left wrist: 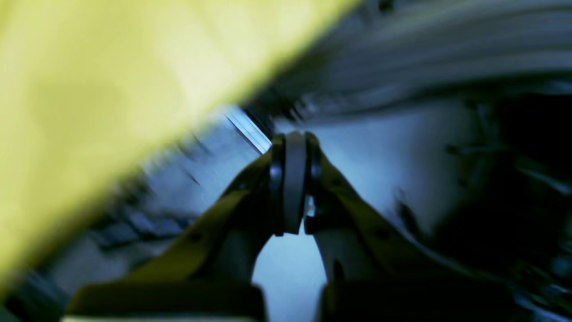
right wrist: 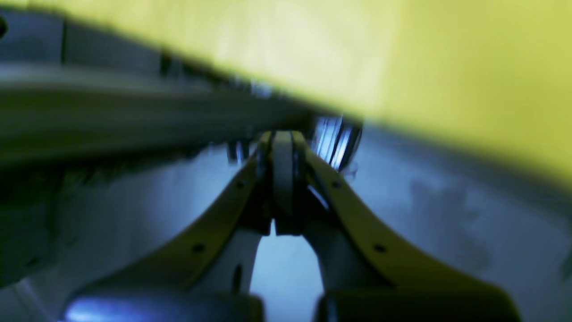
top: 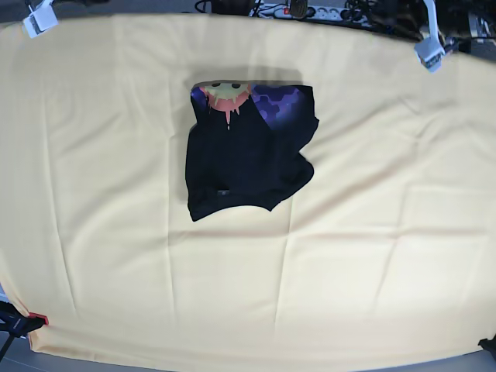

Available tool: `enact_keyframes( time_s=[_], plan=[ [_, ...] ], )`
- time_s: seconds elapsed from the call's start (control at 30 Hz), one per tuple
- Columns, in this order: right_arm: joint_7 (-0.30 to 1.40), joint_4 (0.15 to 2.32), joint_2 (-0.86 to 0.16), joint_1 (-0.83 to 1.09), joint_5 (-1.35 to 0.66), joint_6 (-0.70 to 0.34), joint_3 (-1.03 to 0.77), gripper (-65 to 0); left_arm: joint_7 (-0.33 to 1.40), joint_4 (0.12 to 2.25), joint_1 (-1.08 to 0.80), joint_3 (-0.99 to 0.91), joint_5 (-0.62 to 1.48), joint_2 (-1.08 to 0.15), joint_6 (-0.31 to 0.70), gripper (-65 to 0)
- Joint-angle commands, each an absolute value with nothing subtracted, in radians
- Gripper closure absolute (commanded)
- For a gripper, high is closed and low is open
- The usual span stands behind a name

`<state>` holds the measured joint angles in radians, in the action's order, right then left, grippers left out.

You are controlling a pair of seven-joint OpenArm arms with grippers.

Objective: Fold the T-shirt properly

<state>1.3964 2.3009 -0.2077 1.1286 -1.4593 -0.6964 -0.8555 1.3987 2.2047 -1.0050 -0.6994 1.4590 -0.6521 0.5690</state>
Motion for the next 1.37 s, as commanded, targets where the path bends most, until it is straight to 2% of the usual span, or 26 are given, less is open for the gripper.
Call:
enact_keyframes(
  time_s=[0.0, 0.13, 0.23, 0.3, 0.37, 0.47, 0.6, 0.83, 0.97, 1.03, 1.1, 1.2, 1.33],
  plan=[
    [1.393, 2.297, -0.214, 1.18, -1.484, -0.698, -0.865, 0.0, 1.396, 2.217, -1.069, -0.707, 1.484, -0.664, 0.576, 0.0],
    [1.393, 2.194, -0.217, 1.299, -1.484, -0.698, -0.837, 0.0, 1.396, 2.197, -1.262, -0.705, 1.484, -0.617, 0.614, 0.0],
    [1.376, 2.065, -0.236, 1.309, -1.484, -0.698, -0.753, 0.0, 1.362, 2.144, -1.309, -0.676, 1.4, -0.562, 0.636, 0.0],
    [1.297, 1.958, -0.259, 1.309, -1.444, -0.698, -0.671, 0.0, 1.308, 2.083, -1.309, -0.632, 1.331, -0.527, 0.627, 0.0],
    [1.147, 1.837, -0.294, 1.291, -1.292, -0.698, -0.575, 0.0, 1.213, 1.997, -1.294, -0.559, 1.238, -0.501, 0.599, 0.0],
    [0.94, 1.646, -0.345, 1.191, -1.08, -0.698, -0.43, 0.0, 1.085, 1.836, -1.198, -0.414, 1.093, -0.496, 0.594, 0.0],
    [0.746, 1.388, -0.365, 0.991, -0.815, -0.698, -0.252, 0.0, 0.908, 1.563, -0.995, -0.22, 0.915, -0.495, 0.594, 0.0],
    [0.202, 0.917, -0.36, 0.659, -0.366, -0.69, 0.03, 0.0, 0.332, 0.929, -0.584, 0.011, 0.392, -0.343, 0.59, 0.0],
    [0.097, 0.742, -0.309, 0.527, -0.199, -0.413, 0.152, 0.0, 0.099, 0.618, -0.416, 0.075, 0.265, -0.243, 0.488, 0.0],
    [0.097, 0.704, -0.269, 0.49, -0.161, -0.272, 0.194, 0.0, -0.047, 0.524, -0.368, 0.103, 0.221, -0.198, 0.407, 0.0],
    [0.088, 0.691, -0.231, 0.473, -0.152, -0.181, 0.226, 0.0, -0.158, 0.476, -0.348, 0.126, 0.217, -0.152, 0.328, 0.0],
    [0.062, 0.691, -0.193, 0.471, -0.152, -0.141, 0.264, 0.0, -0.179, 0.463, -0.344, 0.161, 0.217, -0.083, 0.241, 0.0],
    [0.06, 0.692, -0.162, 0.47, -0.152, -0.13, 0.297, 0.0, -0.176, 0.464, -0.346, 0.213, 0.218, -0.013, 0.227, 0.0]
  ],
)
